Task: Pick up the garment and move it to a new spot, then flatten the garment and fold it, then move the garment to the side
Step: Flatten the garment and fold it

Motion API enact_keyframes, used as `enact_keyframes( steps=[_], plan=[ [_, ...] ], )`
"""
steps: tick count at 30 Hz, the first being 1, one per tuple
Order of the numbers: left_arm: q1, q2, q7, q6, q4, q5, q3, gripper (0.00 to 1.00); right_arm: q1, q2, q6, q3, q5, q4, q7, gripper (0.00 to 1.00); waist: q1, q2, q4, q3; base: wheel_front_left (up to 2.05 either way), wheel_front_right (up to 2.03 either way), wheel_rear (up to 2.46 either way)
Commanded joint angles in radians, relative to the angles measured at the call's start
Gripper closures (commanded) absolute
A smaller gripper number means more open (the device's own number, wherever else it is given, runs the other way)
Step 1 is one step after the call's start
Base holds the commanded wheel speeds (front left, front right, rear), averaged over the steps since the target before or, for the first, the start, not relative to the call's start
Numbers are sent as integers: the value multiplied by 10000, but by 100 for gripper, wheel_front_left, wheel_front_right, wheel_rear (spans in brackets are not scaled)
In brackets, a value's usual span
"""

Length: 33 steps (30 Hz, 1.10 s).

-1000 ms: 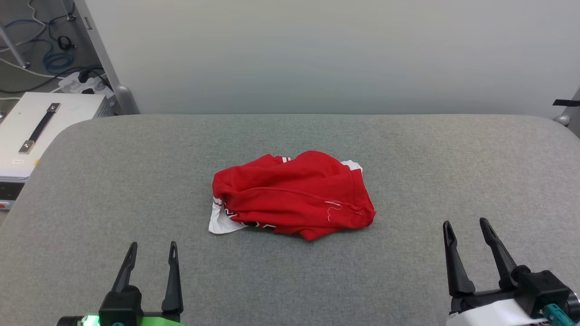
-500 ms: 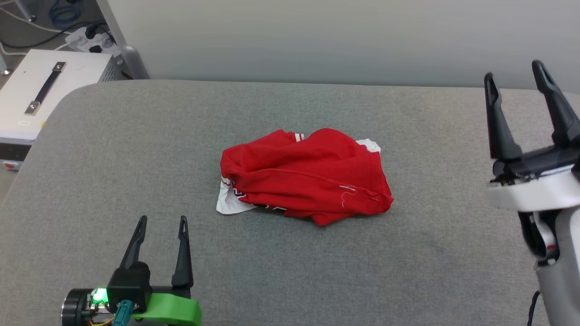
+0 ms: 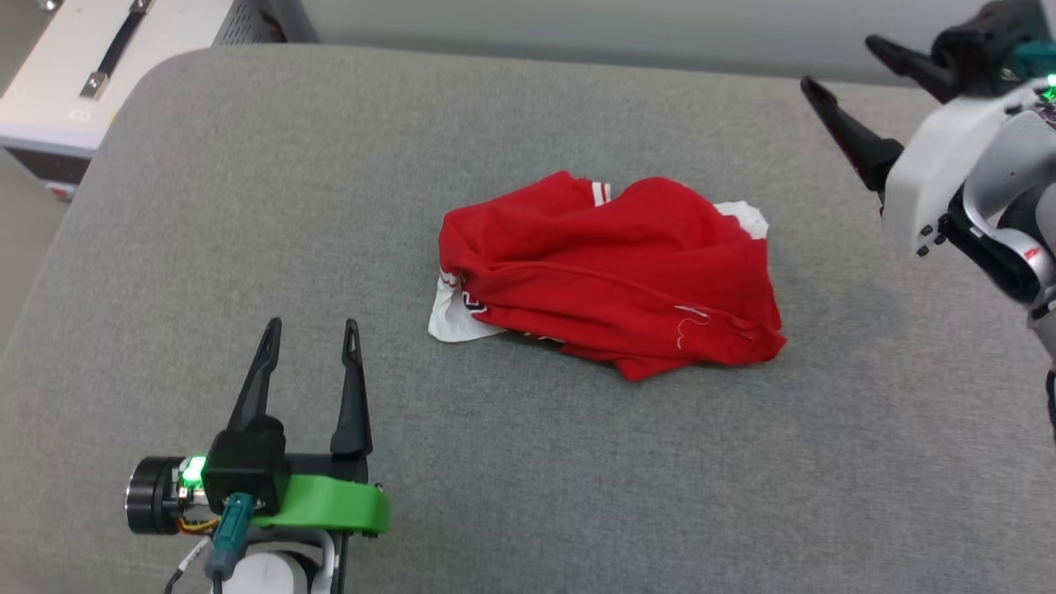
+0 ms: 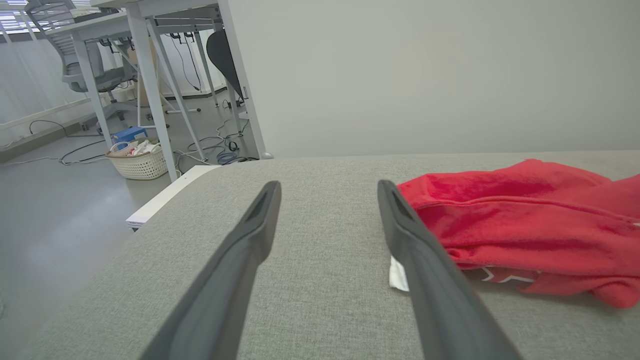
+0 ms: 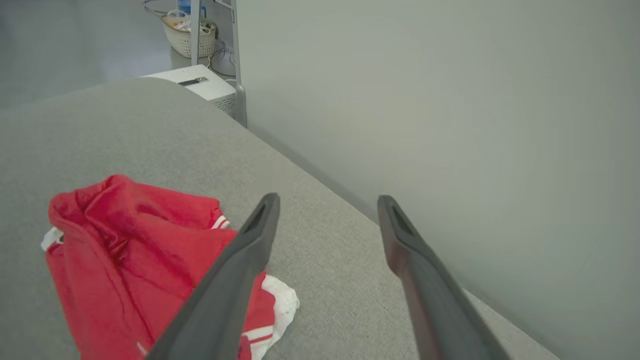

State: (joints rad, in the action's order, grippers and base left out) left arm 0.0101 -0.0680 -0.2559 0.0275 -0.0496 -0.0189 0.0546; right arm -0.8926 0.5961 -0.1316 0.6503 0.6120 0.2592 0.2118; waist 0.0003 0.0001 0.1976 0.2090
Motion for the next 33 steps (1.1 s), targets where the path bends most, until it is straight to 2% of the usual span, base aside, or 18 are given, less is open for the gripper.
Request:
enact_keyframes(
  steps=[1,7,11,16,17,26,27,29,33],
  plan=[
    [272,56,-59,77,-81,-35,20,0,-437,218,9,527,504,143,717,0,-3,-1,468,684,0,0,0],
    [718,130,-59,211,-194,-143,222,0,-1408,686,9,2178,2377,768,3626,0,-3,-1,856,1352,0,0,0],
    [975,159,-59,305,-249,-247,425,0,-1830,920,9,2916,2858,956,4780,0,-3,-1,1168,1753,0,0,0],
    [1166,172,-59,467,-274,-432,626,0,-2083,998,9,3579,3115,1337,5178,0,-3,-1,1505,2110,0,0,0],
    [1246,174,-59,591,-280,-583,770,0,-2026,1012,9,4087,3102,1697,5208,0,-3,-1,1686,2277,0,0,0],
    [1272,176,-59,817,-221,-725,910,0,-1713,987,9,5205,3456,2490,4902,0,-3,-1,1860,2398,0,0,0],
    [1259,176,-59,825,-201,-711,907,0,-1734,974,9,5277,3492,2514,4742,56,-3,-1,1847,2350,0,0,0],
    [1226,176,-59,817,-152,-666,865,0,-1821,933,9,5366,3567,2527,4385,100,-3,-1,1787,2210,0,0,0],
    [1115,176,-59,769,-106,-541,733,0,-2030,803,9,5356,3837,2435,3388,100,-3,-1,1550,1766,0,0,0]
  ],
)
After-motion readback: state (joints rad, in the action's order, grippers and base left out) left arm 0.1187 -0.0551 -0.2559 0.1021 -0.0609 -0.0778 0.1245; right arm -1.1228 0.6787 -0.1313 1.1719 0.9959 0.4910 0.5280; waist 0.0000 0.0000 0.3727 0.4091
